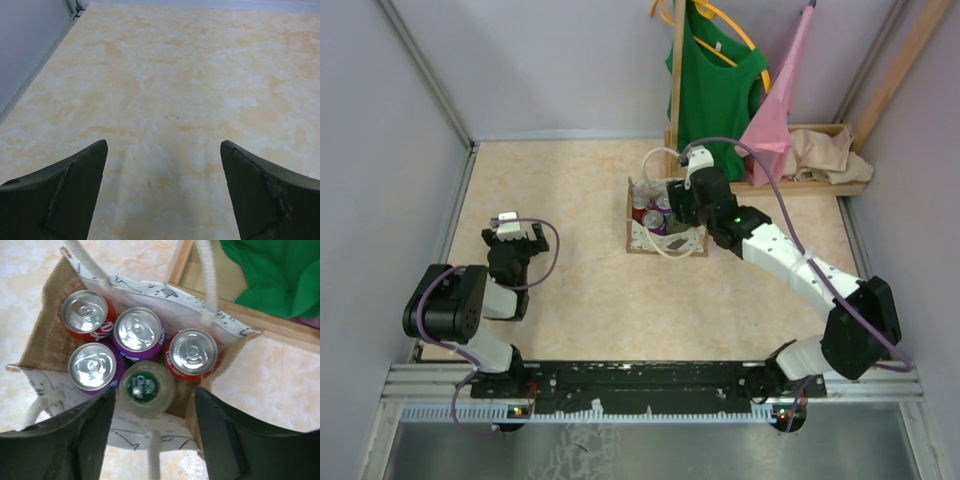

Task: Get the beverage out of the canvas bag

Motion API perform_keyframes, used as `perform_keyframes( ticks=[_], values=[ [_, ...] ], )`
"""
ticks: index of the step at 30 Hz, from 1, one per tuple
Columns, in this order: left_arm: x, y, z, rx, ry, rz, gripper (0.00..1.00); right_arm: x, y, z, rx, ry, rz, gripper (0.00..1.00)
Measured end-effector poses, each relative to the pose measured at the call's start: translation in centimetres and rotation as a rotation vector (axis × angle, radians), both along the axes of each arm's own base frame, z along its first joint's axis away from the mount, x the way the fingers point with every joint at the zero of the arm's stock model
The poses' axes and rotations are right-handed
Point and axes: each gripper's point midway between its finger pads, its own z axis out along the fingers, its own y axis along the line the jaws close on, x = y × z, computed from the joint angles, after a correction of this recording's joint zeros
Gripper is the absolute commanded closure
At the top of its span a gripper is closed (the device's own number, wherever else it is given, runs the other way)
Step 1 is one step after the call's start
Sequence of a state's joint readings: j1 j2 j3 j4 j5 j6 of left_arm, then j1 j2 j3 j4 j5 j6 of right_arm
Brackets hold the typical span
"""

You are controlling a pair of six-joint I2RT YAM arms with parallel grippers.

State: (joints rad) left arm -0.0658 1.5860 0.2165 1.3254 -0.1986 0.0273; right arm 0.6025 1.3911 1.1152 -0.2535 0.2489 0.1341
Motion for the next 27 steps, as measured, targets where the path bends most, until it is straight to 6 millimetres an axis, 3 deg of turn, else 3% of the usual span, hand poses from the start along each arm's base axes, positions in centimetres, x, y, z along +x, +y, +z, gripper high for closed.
perform_keyframes(
  ticks=[9, 16, 27],
  values=[
    [0.0, 0.0, 0.0, 0.000, 0.000, 0.000, 0.00, -0.9, 1.3, -0.8, 0.013, 0.029, 0.044, 0.17],
    [0.0, 0.0, 0.0, 0.000, 0.000, 0.000, 0.00, -2.8, -0.1, -5.5, -0.029, 0.137, 0.011, 0.16],
    [0.0, 0.0, 0.0, 0.000, 0.001, 0.000, 0.00, -3.2, -0.5, -5.9, -0.015, 0.144, -0.035, 0.14]
  ],
)
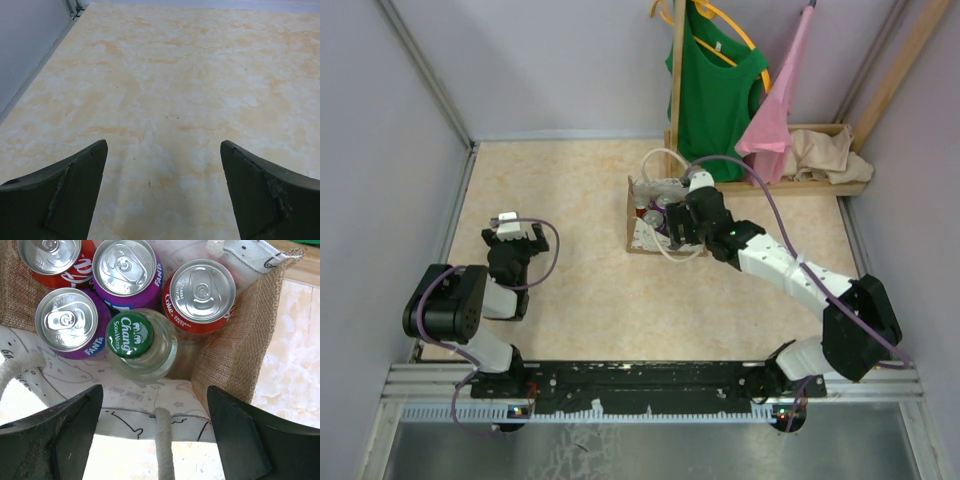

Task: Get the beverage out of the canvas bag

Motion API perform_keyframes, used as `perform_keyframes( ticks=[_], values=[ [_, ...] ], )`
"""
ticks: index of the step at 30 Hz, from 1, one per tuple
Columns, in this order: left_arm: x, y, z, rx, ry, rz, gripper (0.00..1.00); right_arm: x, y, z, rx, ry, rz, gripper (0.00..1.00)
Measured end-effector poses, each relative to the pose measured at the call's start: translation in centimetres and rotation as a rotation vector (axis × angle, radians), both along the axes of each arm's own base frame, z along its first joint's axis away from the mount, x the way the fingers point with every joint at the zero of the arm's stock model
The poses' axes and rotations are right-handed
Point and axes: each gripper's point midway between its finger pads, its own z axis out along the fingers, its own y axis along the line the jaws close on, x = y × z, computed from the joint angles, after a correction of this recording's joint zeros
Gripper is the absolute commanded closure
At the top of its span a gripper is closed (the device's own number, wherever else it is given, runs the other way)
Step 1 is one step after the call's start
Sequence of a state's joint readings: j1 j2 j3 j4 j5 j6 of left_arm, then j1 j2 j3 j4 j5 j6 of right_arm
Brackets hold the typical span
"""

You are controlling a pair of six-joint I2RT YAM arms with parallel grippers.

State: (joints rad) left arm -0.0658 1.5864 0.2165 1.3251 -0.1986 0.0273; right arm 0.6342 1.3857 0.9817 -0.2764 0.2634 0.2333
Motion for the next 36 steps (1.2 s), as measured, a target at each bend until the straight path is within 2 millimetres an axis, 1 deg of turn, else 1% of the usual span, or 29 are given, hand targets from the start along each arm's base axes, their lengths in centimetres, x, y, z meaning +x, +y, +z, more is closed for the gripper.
perform_keyframes(
  ticks=[11, 18, 22, 27, 36],
  values=[
    [0.0, 0.0, 0.0, 0.000, 0.000, 0.000, 0.00, 0.7, 0.5, 0.8, 0.020, -0.044, -0.006, 0.15],
    [0.0, 0.0, 0.0, 0.000, 0.000, 0.000, 0.00, 1.6, 1.3, 0.7, 0.020, -0.076, 0.010, 0.20],
    [0.0, 0.0, 0.0, 0.000, 0.000, 0.000, 0.00, 2.2, 1.9, 1.0, 0.034, -0.110, 0.016, 0.22],
    [0.0, 0.0, 0.0, 0.000, 0.000, 0.000, 0.00, 2.7, 2.0, 1.2, 0.043, -0.148, 0.014, 0.24],
    [0.0, 0.0, 0.0, 0.000, 0.000, 0.000, 0.00, 3.6, 2.1, 1.3, 0.034, -0.196, 0.017, 0.33]
  ],
)
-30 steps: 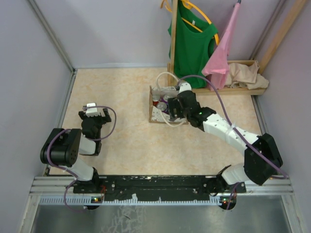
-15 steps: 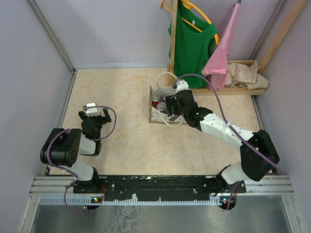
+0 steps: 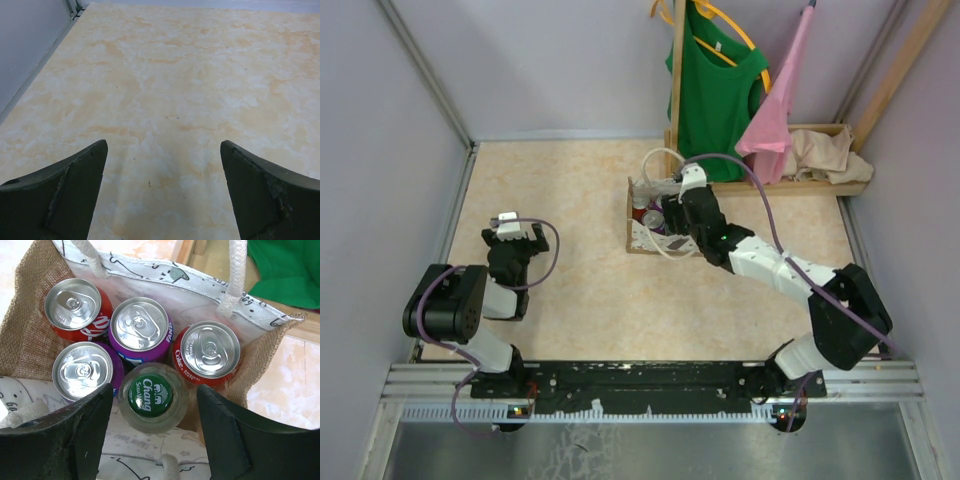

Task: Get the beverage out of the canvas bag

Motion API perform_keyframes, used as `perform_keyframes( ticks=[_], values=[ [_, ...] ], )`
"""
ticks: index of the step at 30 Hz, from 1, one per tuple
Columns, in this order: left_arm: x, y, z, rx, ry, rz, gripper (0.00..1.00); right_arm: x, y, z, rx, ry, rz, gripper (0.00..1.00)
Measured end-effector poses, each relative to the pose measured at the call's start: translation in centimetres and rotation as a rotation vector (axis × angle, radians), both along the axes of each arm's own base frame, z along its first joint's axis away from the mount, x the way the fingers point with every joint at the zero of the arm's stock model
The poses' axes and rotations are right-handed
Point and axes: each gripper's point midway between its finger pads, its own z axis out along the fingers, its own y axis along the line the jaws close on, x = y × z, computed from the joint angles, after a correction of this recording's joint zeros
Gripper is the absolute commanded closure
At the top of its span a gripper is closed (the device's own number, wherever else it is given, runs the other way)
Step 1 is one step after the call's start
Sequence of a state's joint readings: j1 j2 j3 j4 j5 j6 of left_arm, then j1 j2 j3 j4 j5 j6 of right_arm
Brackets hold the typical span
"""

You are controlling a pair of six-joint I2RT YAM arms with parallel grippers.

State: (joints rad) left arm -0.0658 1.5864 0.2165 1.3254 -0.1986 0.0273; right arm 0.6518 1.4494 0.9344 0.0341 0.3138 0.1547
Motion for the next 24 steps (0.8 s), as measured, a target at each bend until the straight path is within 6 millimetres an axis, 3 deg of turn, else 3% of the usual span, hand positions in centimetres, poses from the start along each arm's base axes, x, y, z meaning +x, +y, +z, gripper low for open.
perform_keyframes(
  ticks=[24],
  values=[
    [0.0, 0.0, 0.0, 0.000, 0.000, 0.000, 0.00, 0.6, 0.4, -0.8, 0.023, -0.064, 0.013, 0.55]
  ],
)
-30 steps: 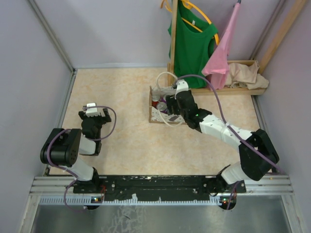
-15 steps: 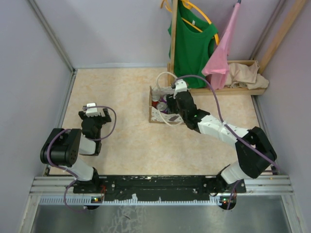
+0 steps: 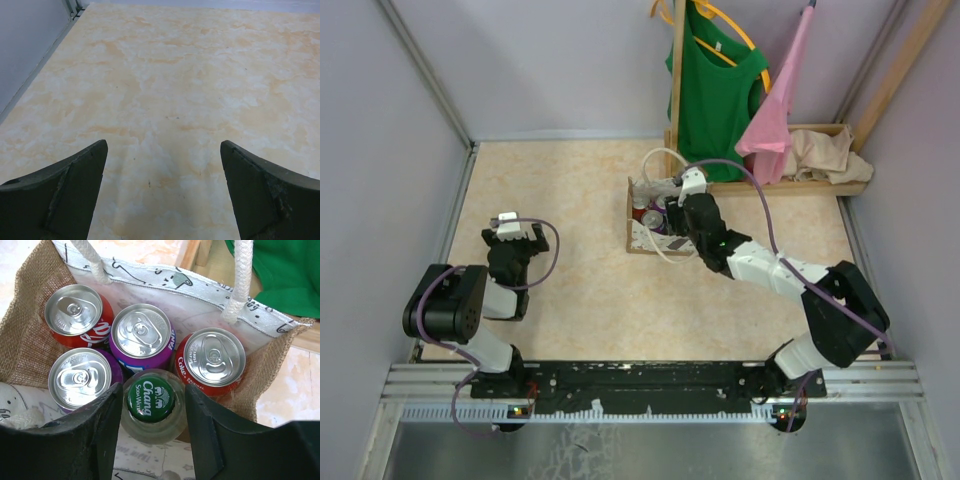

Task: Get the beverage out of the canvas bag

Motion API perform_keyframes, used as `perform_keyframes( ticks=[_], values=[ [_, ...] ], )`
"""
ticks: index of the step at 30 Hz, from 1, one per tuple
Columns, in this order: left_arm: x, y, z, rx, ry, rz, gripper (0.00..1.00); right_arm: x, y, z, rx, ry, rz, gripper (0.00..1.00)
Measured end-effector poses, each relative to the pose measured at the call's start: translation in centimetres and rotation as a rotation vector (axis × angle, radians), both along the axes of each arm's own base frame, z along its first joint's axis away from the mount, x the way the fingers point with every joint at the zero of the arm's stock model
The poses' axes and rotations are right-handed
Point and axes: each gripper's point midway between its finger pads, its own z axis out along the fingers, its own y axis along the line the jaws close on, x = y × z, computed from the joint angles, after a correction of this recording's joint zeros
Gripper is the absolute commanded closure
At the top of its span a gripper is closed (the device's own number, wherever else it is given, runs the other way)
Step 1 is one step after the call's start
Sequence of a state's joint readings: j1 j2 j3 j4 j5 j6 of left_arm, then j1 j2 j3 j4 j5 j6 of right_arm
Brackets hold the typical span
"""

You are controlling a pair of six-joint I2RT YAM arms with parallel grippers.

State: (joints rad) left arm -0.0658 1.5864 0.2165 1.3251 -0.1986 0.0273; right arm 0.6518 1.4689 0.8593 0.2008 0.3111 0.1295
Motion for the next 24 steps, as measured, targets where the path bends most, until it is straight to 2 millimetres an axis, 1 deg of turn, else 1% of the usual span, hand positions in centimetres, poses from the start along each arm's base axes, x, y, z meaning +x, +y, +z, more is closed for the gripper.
perform_keyframes(
  ticks=[1, 2, 3, 13, 24],
  values=[
    [0.0, 0.0, 0.0, 0.000, 0.000, 0.000, 0.00, 0.0, 0.0, 0.0, 0.002, -0.003, -0.001, 0.64],
    [0.0, 0.0, 0.0, 0.000, 0.000, 0.000, 0.00, 0.1, 0.0, 0.1, 0.001, -0.006, 0.001, 0.93],
    [0.0, 0.0, 0.0, 0.000, 0.000, 0.000, 0.00, 0.1, 0.1, 0.2, 0.002, -0.010, 0.002, 1.00],
    [0.0, 0.0, 0.0, 0.000, 0.000, 0.000, 0.00, 0.6, 0.3, 0.6, 0.013, -0.055, 0.009, 1.00],
    [0.0, 0.0, 0.0, 0.000, 0.000, 0.000, 0.00, 0.7, 0.4, 1.1, -0.033, -0.084, 0.049, 1.00]
  ],
)
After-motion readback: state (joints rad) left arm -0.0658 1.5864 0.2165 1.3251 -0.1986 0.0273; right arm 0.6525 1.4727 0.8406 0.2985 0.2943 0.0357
